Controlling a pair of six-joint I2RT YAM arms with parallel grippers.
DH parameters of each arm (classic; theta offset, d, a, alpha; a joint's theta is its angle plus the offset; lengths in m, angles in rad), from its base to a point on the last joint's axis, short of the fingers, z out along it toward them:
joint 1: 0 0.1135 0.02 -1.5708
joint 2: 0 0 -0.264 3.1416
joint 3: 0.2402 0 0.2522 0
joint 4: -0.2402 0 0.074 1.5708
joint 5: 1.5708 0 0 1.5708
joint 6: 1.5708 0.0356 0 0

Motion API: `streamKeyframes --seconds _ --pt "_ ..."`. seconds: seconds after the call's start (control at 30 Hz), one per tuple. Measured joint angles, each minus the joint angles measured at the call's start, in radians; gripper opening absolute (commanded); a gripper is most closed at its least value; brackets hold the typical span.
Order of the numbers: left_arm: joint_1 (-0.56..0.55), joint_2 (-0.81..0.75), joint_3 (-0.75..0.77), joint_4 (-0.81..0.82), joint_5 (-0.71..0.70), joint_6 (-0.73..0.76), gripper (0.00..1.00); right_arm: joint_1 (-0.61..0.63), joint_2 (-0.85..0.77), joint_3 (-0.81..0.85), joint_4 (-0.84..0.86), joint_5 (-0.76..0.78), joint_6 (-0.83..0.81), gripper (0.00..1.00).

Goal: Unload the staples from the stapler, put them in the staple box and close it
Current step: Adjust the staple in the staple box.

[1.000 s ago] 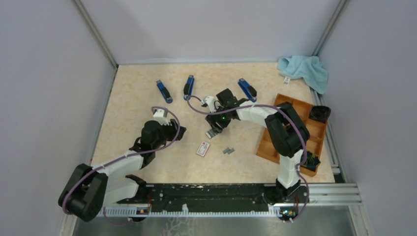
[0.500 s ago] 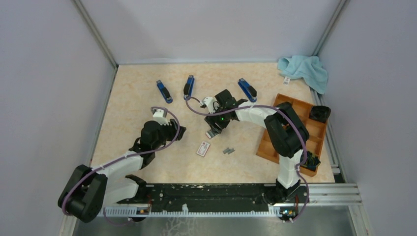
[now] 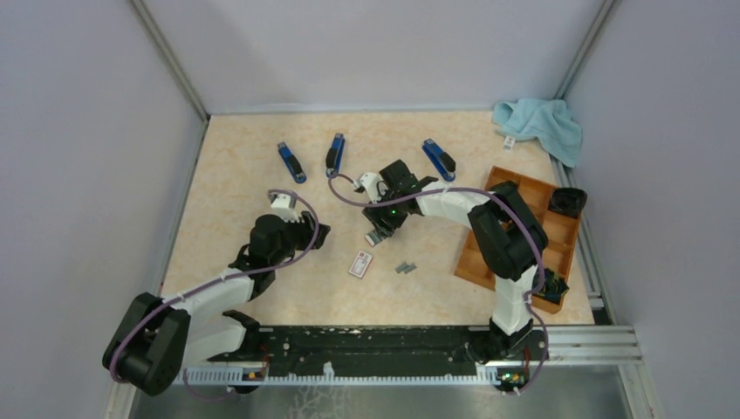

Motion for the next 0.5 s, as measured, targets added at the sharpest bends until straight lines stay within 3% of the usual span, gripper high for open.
streamKeyframes --seconds 0.5 --pt "0.000 -0.011 -0.011 0.013 0.000 0.000 0.60 0.011 0.006 0.000 0.012 0.015 0.002 0.49"
